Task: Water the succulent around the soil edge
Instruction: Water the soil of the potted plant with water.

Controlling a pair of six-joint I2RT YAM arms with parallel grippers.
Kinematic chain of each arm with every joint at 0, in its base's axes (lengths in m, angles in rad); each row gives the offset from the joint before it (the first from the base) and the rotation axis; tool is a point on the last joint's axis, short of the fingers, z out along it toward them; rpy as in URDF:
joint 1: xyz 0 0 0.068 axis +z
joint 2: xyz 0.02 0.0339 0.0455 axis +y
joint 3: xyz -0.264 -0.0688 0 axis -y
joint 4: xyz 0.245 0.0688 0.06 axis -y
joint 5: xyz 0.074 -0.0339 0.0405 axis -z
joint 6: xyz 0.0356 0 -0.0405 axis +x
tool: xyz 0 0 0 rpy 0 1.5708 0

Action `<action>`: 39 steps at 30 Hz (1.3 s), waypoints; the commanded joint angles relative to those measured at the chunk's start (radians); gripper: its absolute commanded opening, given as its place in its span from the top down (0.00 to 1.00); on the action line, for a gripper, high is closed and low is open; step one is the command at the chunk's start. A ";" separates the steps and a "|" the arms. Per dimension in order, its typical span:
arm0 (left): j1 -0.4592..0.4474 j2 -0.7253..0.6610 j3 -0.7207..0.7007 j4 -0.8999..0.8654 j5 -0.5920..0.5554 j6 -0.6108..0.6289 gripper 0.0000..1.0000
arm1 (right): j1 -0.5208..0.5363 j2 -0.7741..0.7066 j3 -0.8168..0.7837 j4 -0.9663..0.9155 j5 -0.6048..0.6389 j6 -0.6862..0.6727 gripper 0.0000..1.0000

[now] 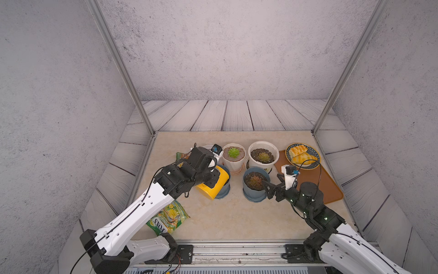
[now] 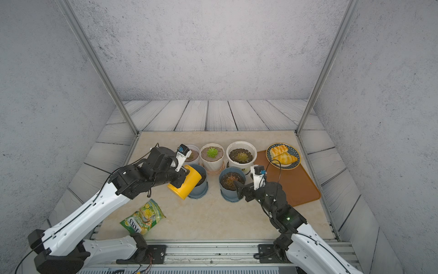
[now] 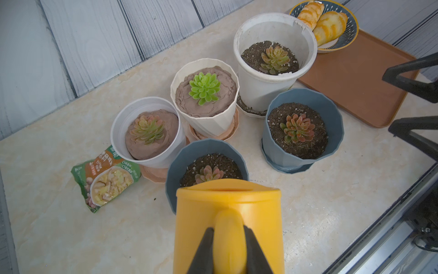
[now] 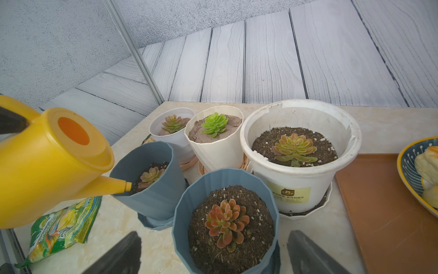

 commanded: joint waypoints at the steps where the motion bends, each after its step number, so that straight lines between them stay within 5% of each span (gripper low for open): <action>1: 0.006 0.005 0.010 0.092 0.012 -0.009 1.00 | 0.003 -0.016 0.009 0.010 -0.010 0.003 0.00; 13: 0.007 0.071 0.012 0.216 -0.037 0.009 1.00 | 0.003 -0.044 0.009 0.001 0.003 0.004 0.00; 39: 0.011 0.138 0.064 0.146 -0.265 0.123 1.00 | 0.003 -0.038 0.010 -0.003 0.014 0.001 0.00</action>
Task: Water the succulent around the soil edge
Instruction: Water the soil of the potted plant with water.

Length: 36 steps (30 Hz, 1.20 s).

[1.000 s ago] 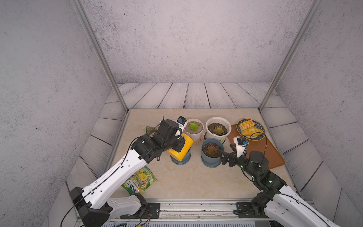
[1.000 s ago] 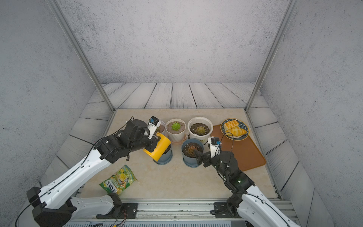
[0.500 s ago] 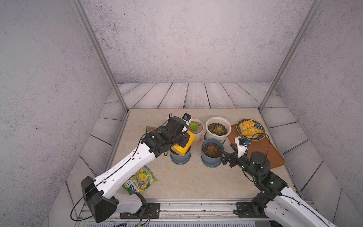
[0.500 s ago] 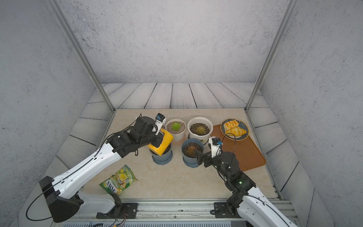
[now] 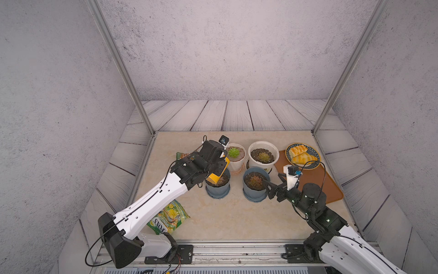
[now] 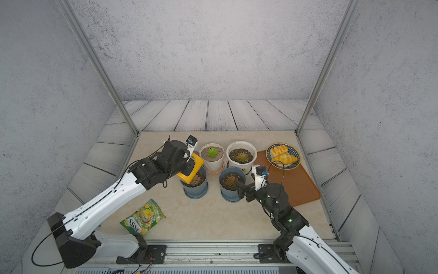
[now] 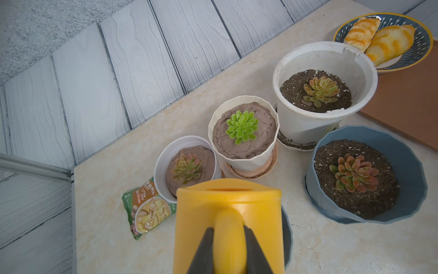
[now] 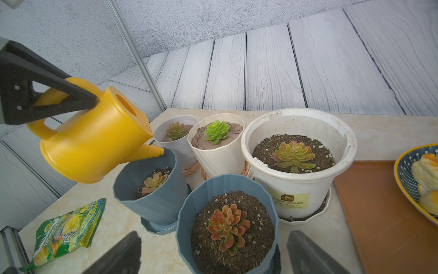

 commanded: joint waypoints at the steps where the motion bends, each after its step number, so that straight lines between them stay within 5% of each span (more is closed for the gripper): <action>1: 0.009 -0.012 0.028 -0.021 -0.049 0.018 1.00 | 0.003 -0.001 0.009 0.001 0.014 0.001 0.00; 18: 0.009 -0.188 -0.115 0.037 -0.072 -0.039 1.00 | 0.002 -0.007 0.004 0.010 0.000 0.008 0.00; 27: 0.008 -0.551 -0.424 0.272 -0.018 -0.087 1.00 | 0.003 -0.024 -0.022 0.074 -0.097 0.018 0.00; 36: 0.008 -1.001 -0.825 0.715 0.124 -0.194 1.00 | 0.002 -0.037 -0.066 0.198 -0.284 0.037 0.00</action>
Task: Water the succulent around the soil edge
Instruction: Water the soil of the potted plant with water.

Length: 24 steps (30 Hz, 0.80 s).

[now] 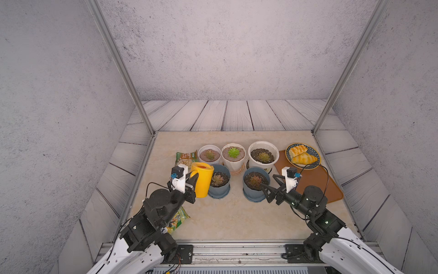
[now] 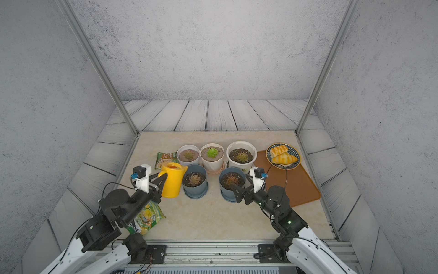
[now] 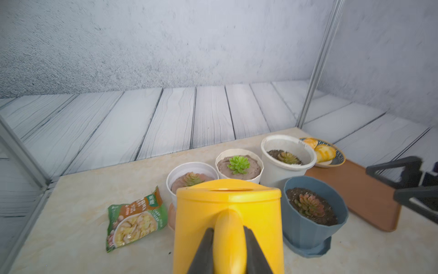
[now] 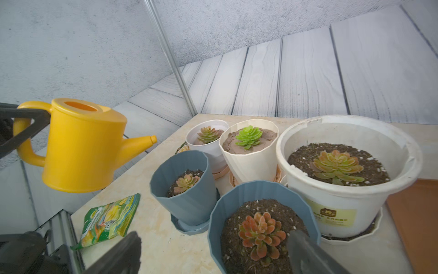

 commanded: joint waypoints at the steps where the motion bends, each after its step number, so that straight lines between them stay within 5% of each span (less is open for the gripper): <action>1: 0.008 -0.108 -0.116 0.314 0.091 -0.049 1.00 | 0.003 -0.016 -0.006 0.073 -0.126 0.012 0.00; 5: 0.008 -0.244 -0.218 0.441 0.070 -0.056 1.00 | 0.003 -0.027 -0.078 0.243 -0.258 0.031 0.00; 12: 0.008 -0.285 -0.222 0.416 0.057 -0.036 1.00 | 0.002 -0.067 -0.129 0.312 -0.260 0.023 0.00; 16: 0.009 -0.180 -0.155 0.333 -0.088 -0.007 1.00 | 0.003 -0.070 -0.121 0.281 -0.182 0.036 0.00; 24: 0.021 0.115 0.070 0.171 -0.073 0.106 1.00 | 0.003 -0.126 -0.172 0.274 -0.103 0.009 0.00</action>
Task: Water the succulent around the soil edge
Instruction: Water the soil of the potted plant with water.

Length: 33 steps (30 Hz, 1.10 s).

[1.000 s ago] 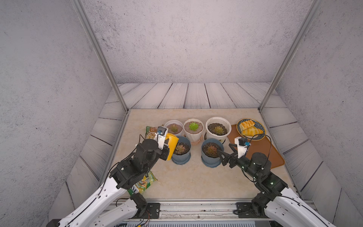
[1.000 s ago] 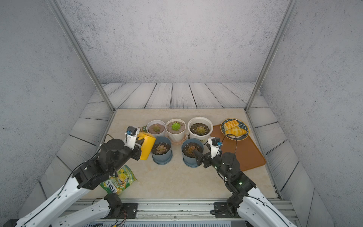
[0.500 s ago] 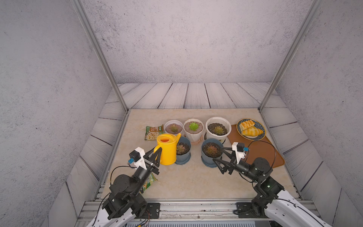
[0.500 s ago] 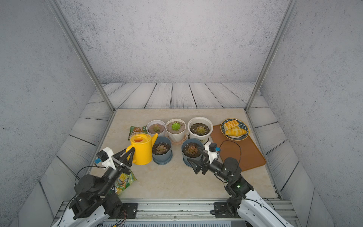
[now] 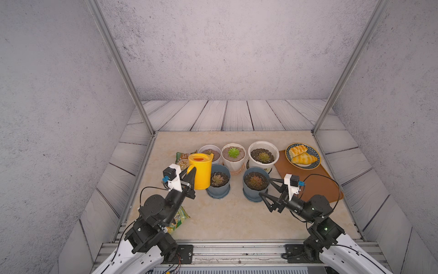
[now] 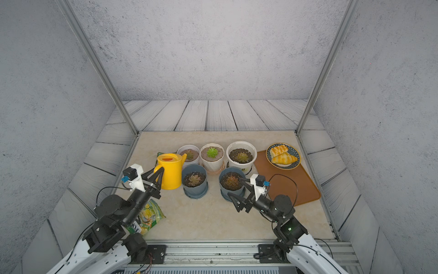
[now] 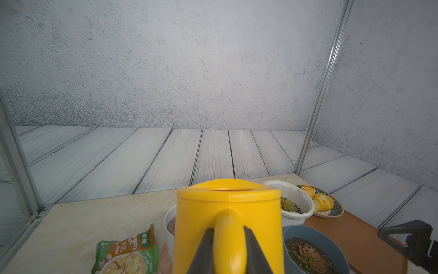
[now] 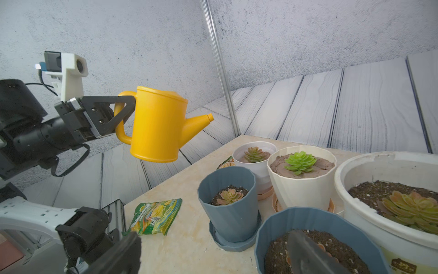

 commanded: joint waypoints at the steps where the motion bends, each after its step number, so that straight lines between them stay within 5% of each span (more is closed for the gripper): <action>1: 0.021 0.068 0.091 -0.047 -0.011 0.075 1.00 | 0.003 -0.011 -0.042 0.072 0.049 -0.006 0.00; 12: 0.255 0.513 0.464 -0.343 0.303 0.092 1.00 | 0.003 0.050 0.007 -0.032 0.038 -0.060 0.00; 33: 0.279 0.924 0.835 -0.570 0.306 0.280 1.00 | 0.003 0.086 0.023 -0.040 0.038 -0.059 0.00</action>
